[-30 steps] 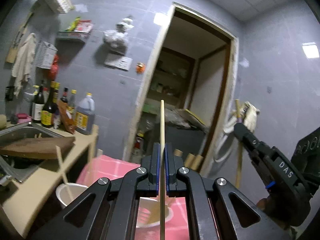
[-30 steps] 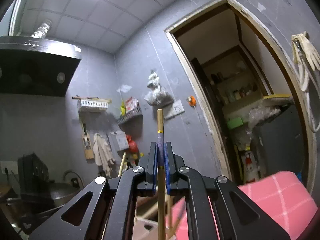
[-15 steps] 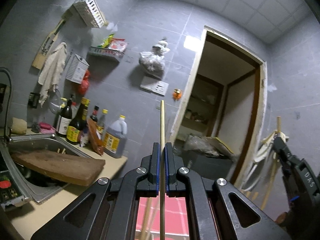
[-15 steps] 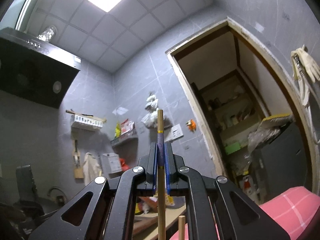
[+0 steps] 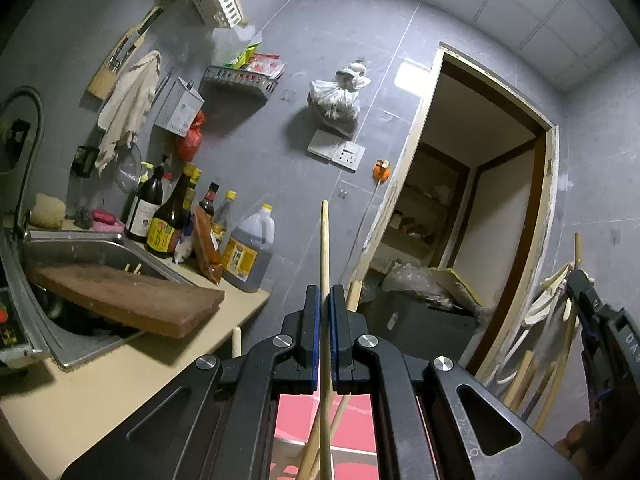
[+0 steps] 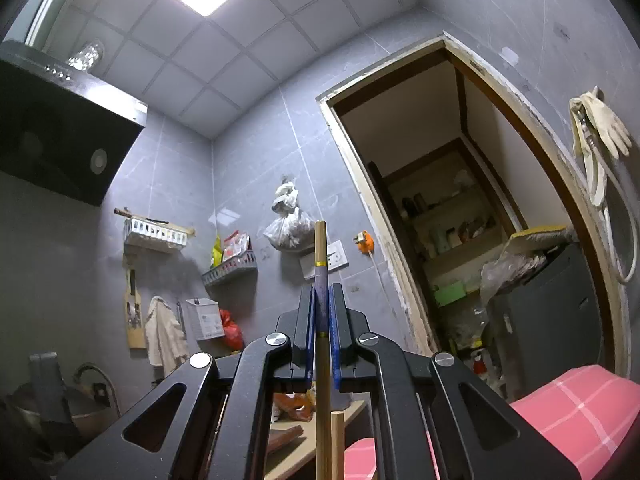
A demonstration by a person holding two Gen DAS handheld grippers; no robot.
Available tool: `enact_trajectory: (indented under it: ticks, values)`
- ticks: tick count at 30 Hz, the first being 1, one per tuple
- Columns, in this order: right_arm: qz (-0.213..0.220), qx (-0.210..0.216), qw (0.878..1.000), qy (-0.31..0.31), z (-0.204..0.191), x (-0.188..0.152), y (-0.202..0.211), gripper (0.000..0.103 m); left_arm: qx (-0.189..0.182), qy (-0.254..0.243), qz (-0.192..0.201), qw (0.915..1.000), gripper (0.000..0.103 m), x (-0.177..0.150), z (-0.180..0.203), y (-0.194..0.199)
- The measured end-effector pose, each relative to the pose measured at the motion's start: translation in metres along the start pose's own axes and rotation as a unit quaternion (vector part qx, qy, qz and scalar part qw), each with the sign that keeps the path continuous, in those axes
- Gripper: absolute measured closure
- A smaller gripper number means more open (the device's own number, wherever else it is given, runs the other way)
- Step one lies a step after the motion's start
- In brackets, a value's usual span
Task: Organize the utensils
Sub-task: 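Lift both chopsticks upright and carry them over the white caddy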
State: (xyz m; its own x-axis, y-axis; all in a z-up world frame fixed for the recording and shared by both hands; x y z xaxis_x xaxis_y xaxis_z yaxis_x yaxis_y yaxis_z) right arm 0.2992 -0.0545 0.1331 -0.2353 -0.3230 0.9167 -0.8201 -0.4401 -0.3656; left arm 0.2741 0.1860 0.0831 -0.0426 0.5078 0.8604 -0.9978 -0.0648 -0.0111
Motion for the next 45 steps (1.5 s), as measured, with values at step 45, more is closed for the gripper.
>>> enact_trajectory:
  ticks: [45]
  values:
    - [0.018, -0.013, 0.998, -0.052, 0.002, 0.018, -0.008, 0.098, 0.009, 0.001, 0.001, 1.0000, 0.100, -0.023, -0.003, 0.004]
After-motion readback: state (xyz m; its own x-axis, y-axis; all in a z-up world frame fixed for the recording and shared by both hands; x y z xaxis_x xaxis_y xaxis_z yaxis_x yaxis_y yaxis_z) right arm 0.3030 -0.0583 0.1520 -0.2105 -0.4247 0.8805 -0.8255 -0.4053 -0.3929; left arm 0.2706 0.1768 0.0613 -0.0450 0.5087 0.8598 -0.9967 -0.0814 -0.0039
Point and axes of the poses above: each gripper's, at about its wrist camera, not at the fingertips, and y roughly against the way its jaws point, z to its right, x to its top, the point moved 3 cm from there along -y, roughly the way its jaws point, and after that the axes turned 7 degrees about y, right-handed, at the moved point
